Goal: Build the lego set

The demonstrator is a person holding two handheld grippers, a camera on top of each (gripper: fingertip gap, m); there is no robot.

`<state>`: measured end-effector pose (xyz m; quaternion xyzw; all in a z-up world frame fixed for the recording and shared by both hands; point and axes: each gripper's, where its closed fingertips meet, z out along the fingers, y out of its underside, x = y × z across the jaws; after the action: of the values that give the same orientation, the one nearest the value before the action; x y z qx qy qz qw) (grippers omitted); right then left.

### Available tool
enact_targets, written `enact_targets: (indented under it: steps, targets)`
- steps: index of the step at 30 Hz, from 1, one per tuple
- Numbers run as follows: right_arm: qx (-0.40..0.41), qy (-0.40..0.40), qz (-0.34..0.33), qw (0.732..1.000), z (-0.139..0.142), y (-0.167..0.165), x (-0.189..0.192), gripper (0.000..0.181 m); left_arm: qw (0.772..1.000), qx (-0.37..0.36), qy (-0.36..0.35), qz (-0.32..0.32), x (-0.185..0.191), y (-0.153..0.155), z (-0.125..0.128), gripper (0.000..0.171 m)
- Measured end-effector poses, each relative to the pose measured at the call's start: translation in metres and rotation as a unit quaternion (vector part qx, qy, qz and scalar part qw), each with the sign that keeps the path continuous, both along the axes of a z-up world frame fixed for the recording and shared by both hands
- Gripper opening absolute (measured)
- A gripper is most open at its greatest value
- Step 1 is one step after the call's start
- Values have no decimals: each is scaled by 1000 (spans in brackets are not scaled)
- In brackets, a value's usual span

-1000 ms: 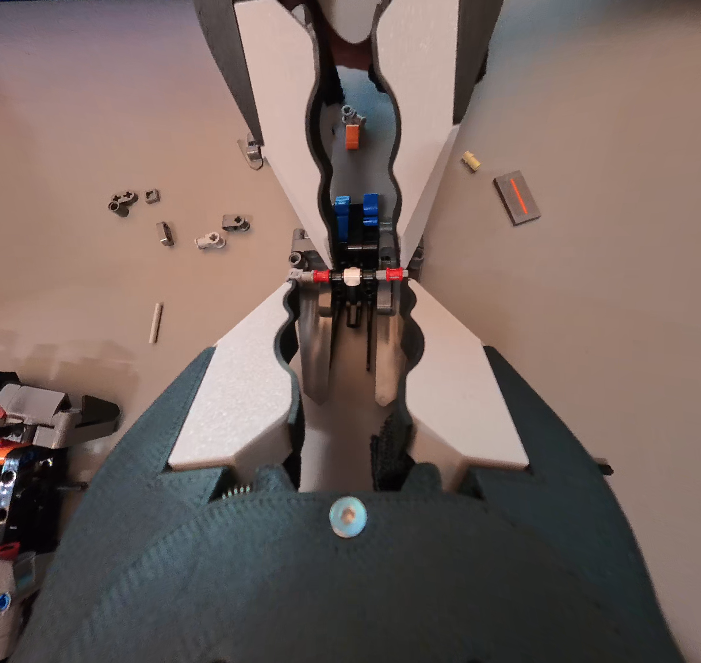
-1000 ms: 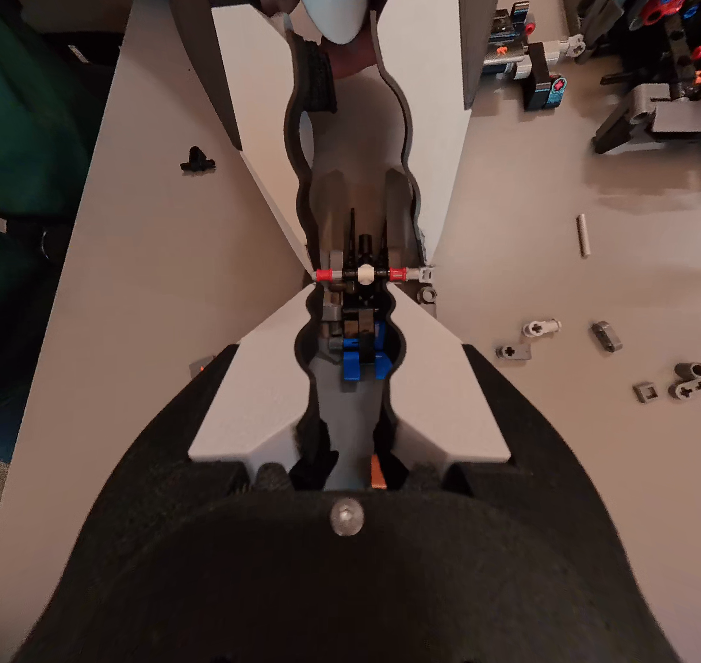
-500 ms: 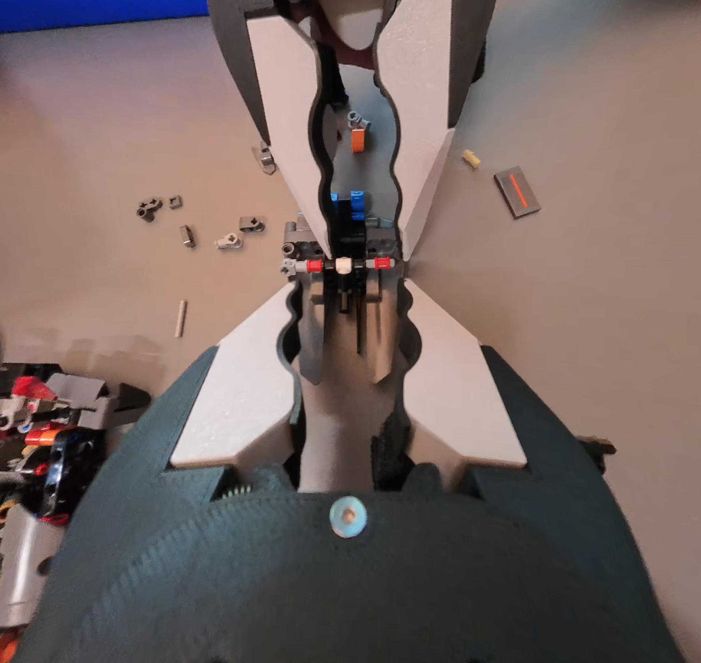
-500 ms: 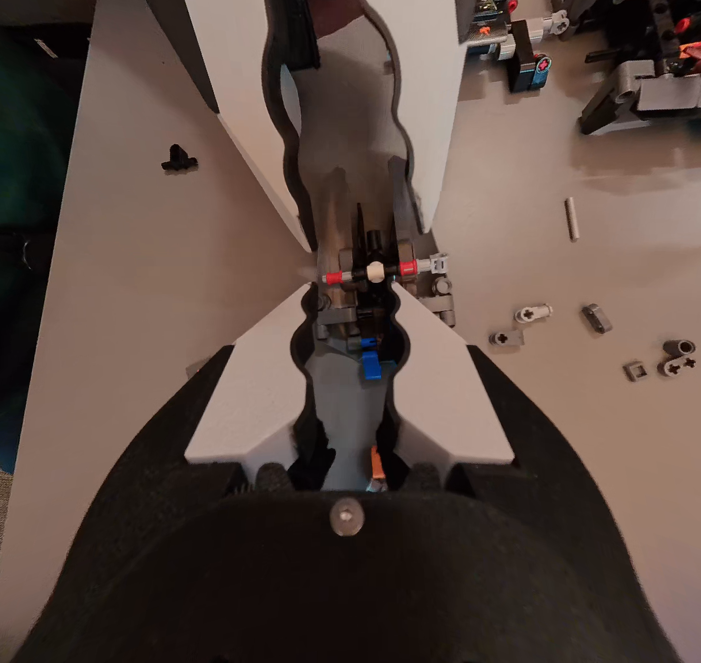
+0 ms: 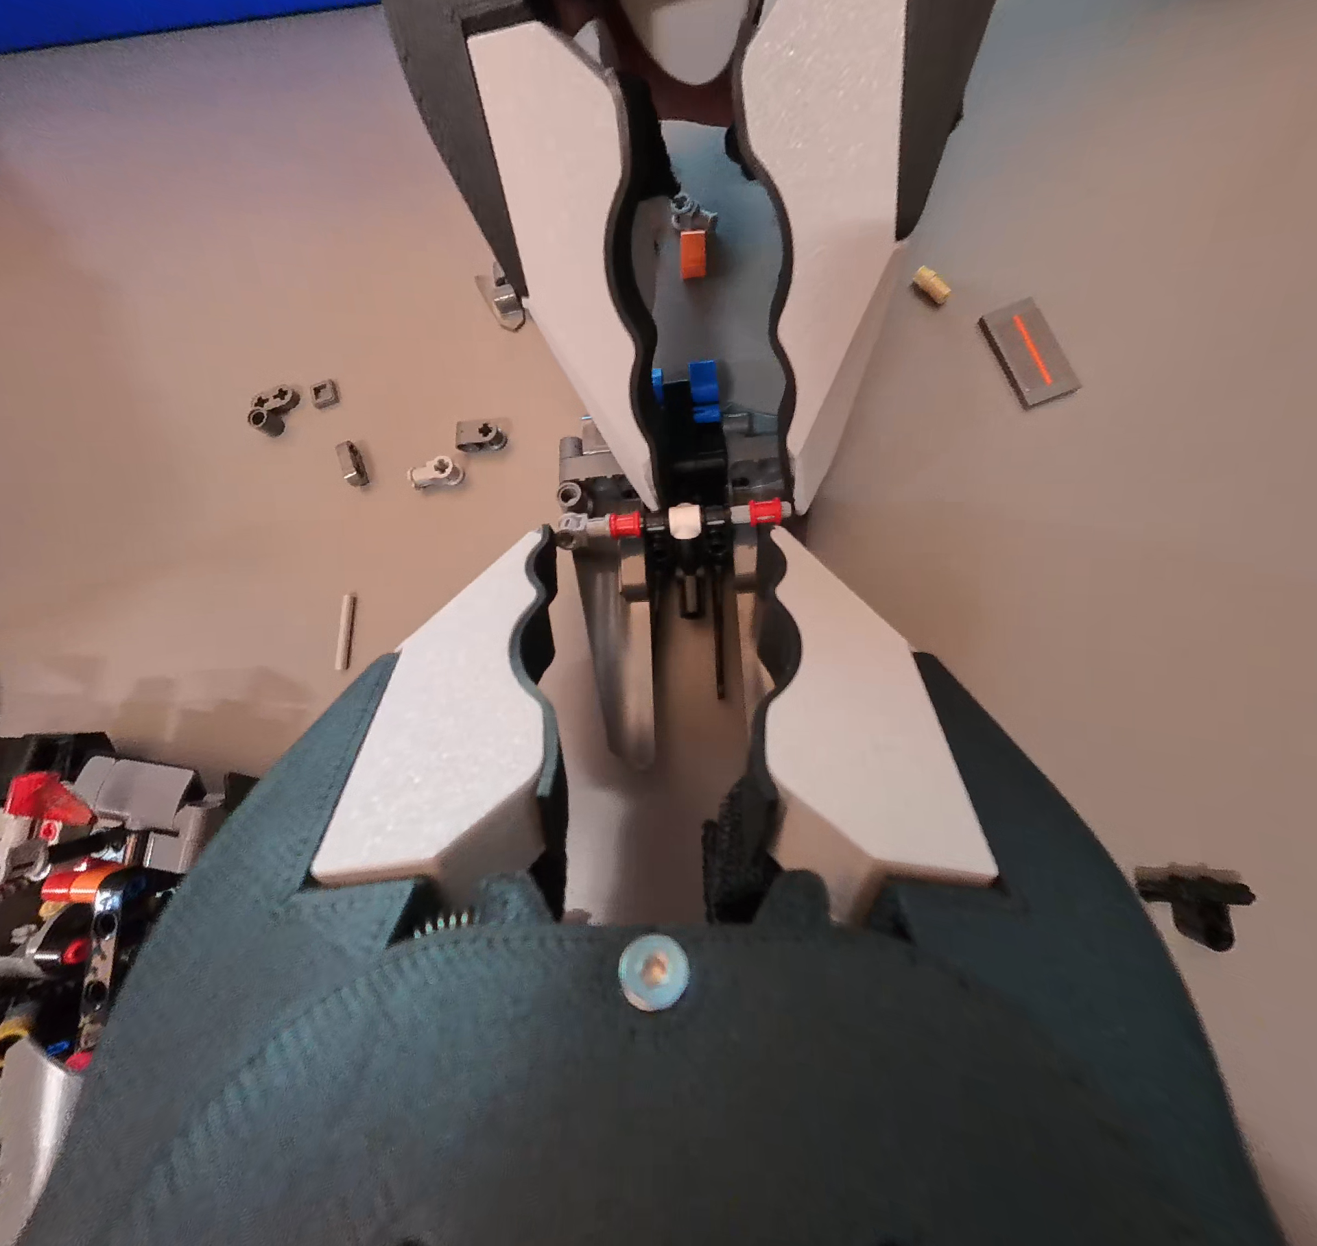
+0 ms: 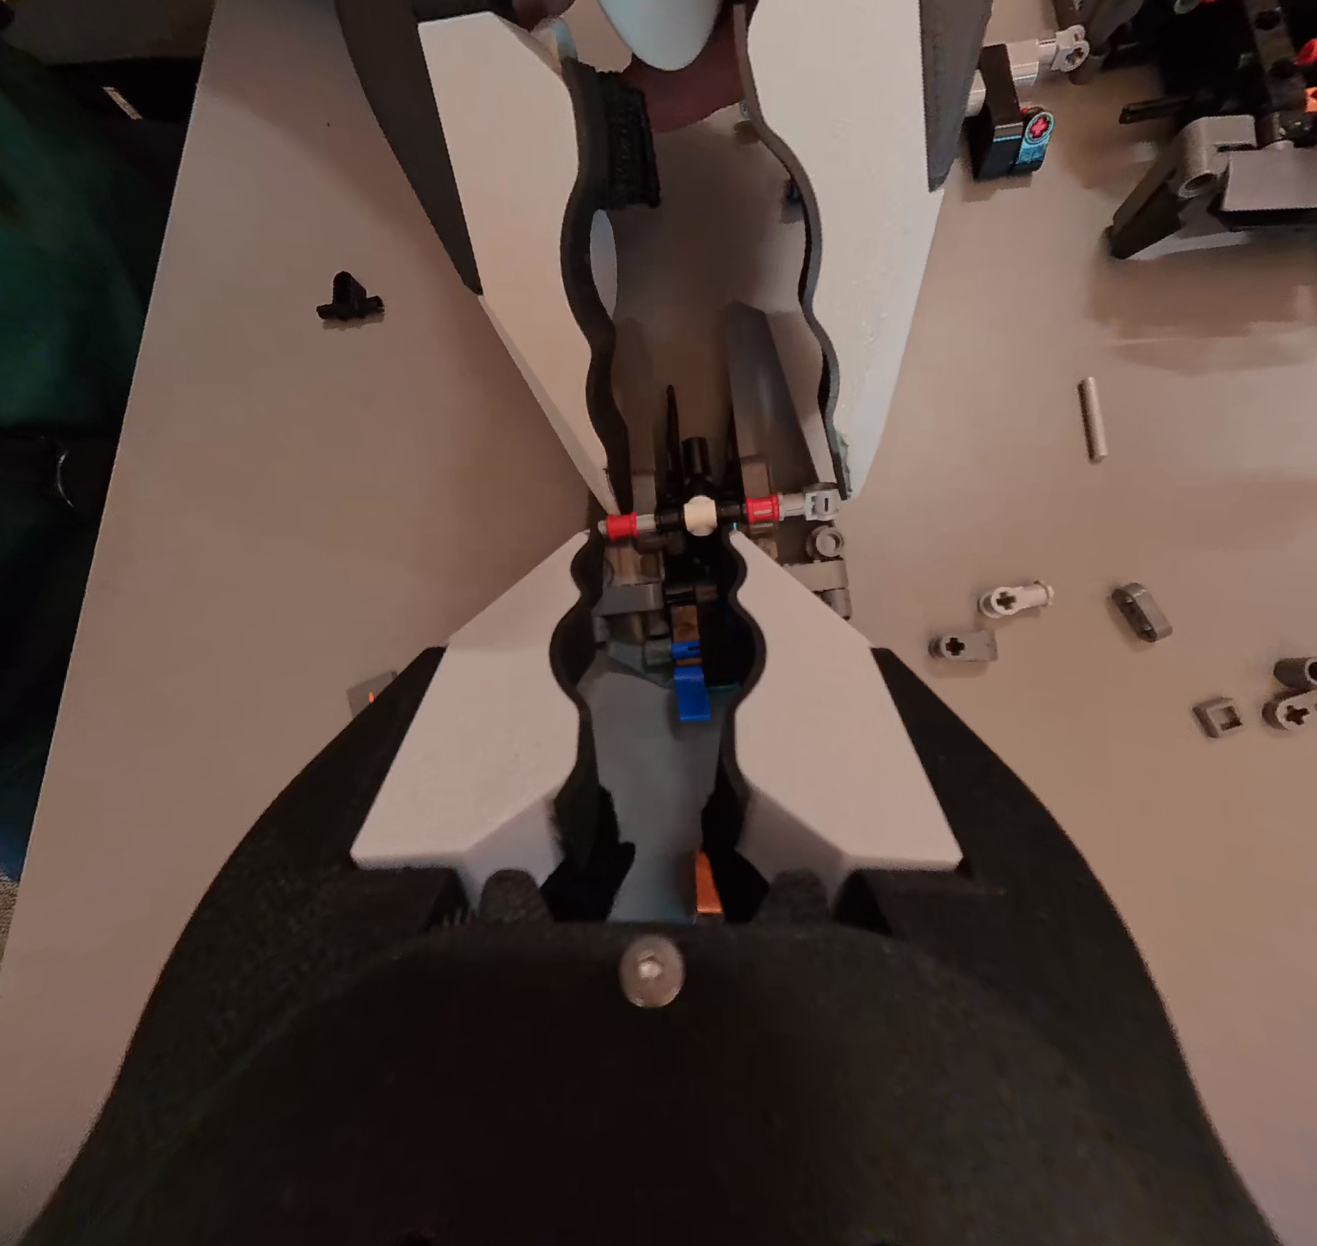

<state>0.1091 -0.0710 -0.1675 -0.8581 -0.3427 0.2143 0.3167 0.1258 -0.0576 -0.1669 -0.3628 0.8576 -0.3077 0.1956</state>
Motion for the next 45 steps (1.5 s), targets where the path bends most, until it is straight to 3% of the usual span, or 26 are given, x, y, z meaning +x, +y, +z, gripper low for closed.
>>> enact_targets:
  steps: [9,45]
  targets:
    - [-13,21,26,999,1,-4,-2,28,1000,-13,6,-14,-3,-7,-1,60]
    - [-20,10,42,999,0,-7,-3,24,999,12,36,-8,-4,-9,-4,55]
